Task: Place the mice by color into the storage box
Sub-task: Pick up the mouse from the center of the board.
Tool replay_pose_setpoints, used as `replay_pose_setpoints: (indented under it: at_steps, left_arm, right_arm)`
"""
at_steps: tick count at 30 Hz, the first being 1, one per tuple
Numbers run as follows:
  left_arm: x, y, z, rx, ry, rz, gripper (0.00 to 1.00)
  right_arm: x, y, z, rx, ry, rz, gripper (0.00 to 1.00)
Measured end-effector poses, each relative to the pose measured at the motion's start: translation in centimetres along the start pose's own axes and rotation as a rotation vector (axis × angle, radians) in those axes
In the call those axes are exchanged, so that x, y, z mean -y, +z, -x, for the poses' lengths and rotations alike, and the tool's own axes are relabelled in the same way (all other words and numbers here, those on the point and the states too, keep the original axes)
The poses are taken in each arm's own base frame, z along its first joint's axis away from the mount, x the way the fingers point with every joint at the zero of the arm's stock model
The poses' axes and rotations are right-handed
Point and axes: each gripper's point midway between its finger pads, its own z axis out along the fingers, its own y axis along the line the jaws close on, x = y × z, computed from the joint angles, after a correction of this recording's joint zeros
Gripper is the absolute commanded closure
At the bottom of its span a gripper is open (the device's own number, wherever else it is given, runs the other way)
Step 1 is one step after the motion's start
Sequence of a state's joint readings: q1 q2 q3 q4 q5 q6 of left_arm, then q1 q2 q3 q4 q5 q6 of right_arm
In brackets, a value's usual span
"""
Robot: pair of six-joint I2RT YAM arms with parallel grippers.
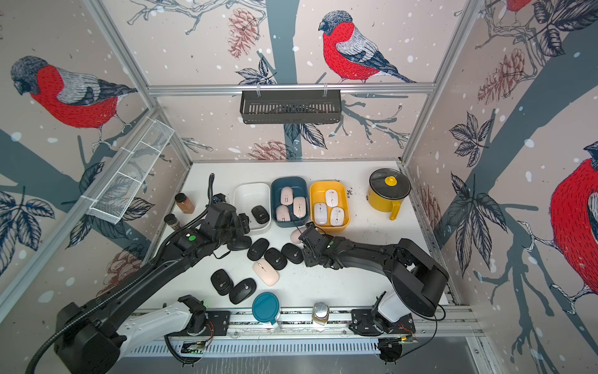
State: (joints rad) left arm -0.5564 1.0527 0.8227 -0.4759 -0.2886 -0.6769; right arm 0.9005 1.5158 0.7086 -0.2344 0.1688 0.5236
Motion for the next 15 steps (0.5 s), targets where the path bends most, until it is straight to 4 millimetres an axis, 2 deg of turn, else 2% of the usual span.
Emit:
replay_pose_setpoints:
  at_steps: [6,11,15]
  left_arm:
    - [0.0,-0.1,0.0,0.003,-0.004,-0.002,0.24]
    - [0.1,-0.4,0.4,0.016,-0.008,-0.007,0.24]
    - [0.5,-1.2,1.8,0.050,-0.017,-0.011,0.24]
  right_arm:
    - [-0.2,-0.4,0.3,0.002,-0.009,-0.011,0.37]
    - [-0.5,-2.2,1.9,0.045,0.002,-0.005,0.37]
    - [-0.8,-4.1,3.4,0.087,0.024,0.009,0.37]
